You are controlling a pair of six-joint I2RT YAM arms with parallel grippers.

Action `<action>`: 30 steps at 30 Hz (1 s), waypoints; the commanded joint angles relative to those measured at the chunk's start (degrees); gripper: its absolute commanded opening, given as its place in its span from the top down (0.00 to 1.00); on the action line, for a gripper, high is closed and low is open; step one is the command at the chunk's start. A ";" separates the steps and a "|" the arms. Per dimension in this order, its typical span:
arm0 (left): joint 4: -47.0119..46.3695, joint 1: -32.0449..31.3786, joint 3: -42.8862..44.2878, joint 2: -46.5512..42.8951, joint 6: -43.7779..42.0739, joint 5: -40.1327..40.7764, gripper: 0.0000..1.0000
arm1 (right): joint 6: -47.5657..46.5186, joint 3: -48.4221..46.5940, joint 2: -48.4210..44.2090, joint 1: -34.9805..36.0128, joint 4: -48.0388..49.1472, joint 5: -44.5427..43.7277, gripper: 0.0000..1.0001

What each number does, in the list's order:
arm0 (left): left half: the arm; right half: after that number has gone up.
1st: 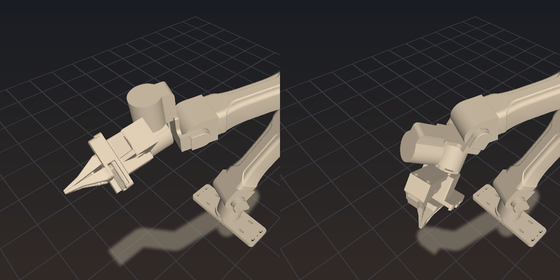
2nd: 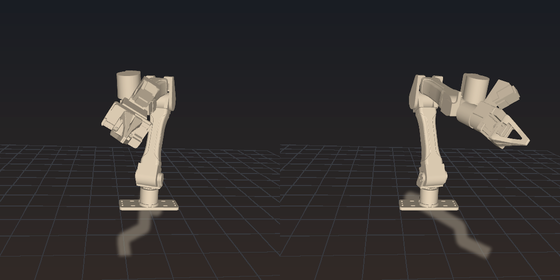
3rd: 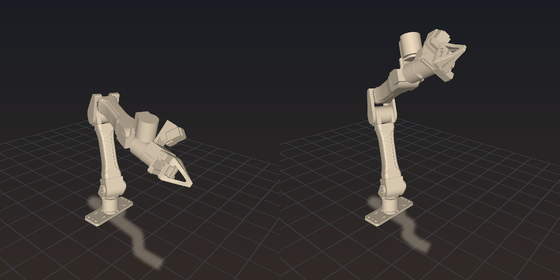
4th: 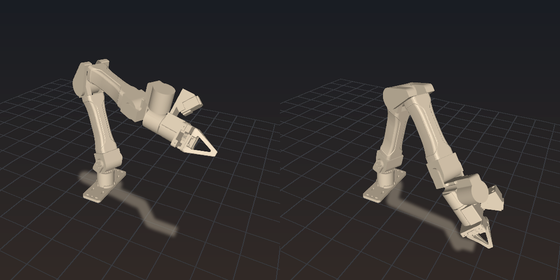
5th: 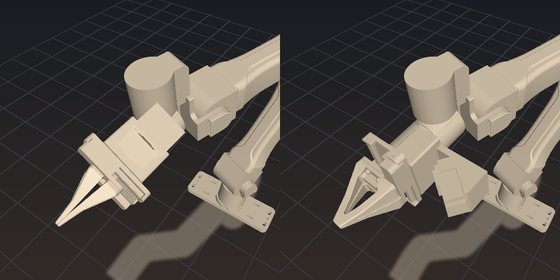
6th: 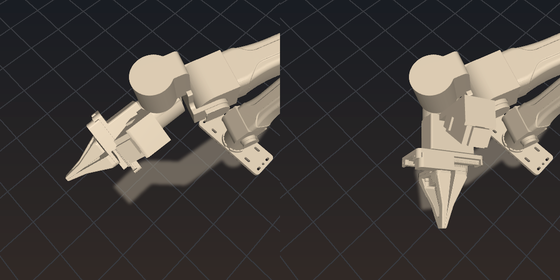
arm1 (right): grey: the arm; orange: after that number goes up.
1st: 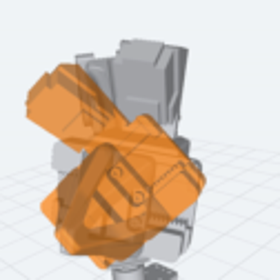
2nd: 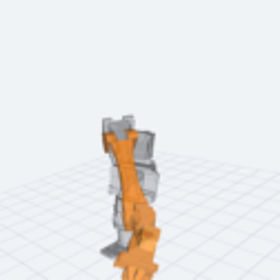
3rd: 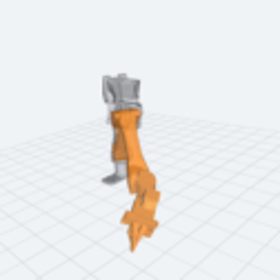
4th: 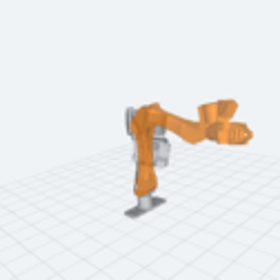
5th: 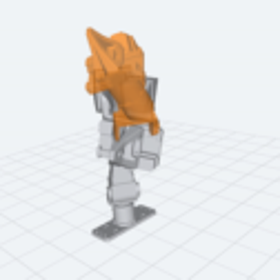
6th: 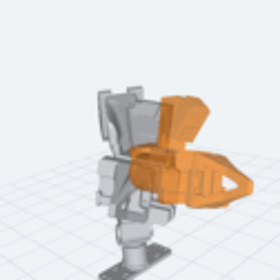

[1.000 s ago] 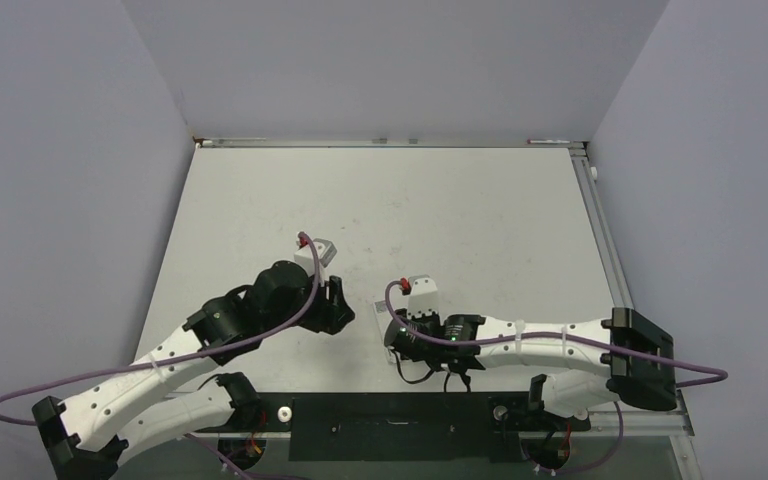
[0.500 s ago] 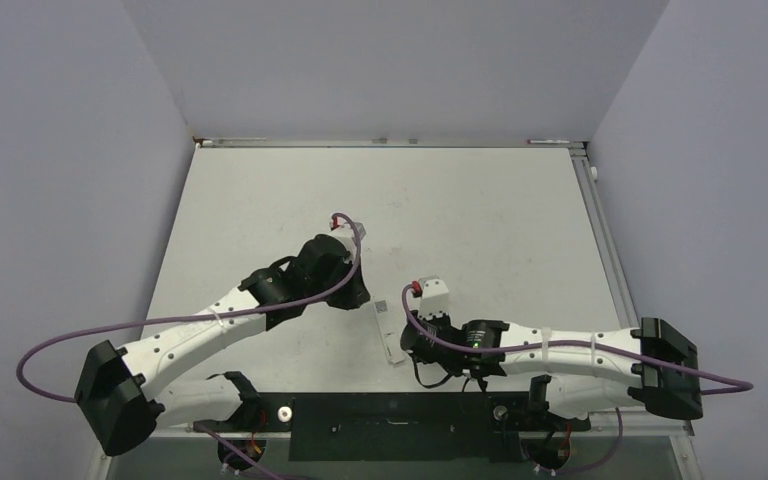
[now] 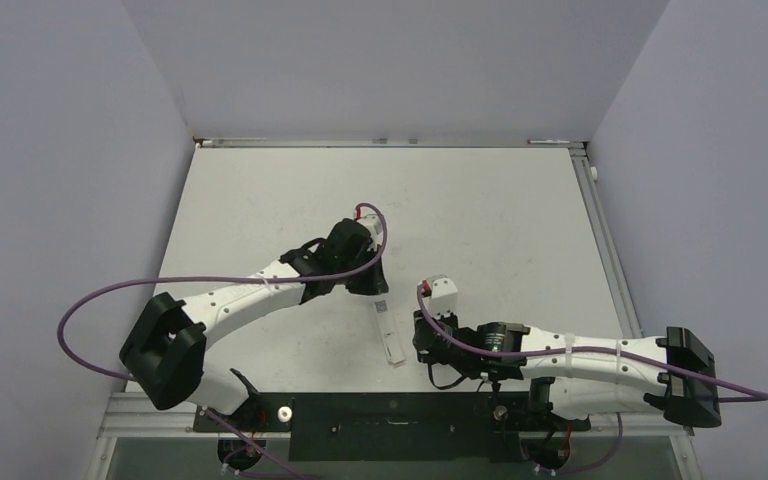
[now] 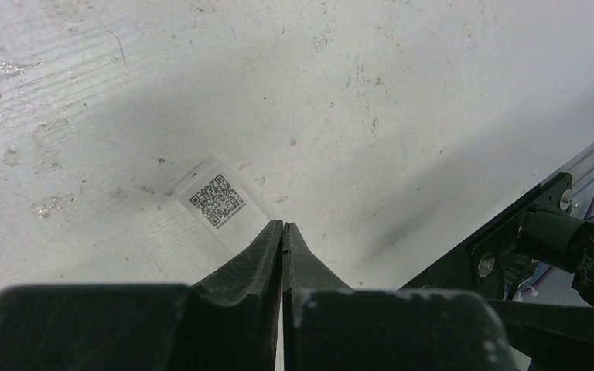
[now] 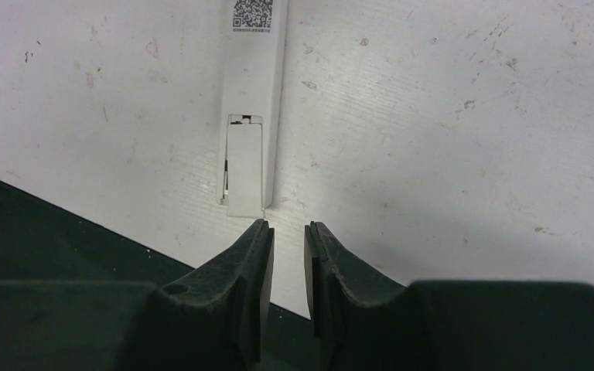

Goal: Load the batteries into the remote control

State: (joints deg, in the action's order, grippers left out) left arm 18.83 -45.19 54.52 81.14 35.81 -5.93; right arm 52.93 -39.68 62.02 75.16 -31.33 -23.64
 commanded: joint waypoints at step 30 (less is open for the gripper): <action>0.86 0.50 15.12 25.52 -0.12 0.00 1.00 | 0.22 5.57 -5.87 0.96 4.37 1.49 0.91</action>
State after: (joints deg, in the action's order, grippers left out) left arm 18.83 -44.99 67.59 105.78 35.81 -7.22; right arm 52.27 -34.59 57.28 75.48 -28.29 -21.45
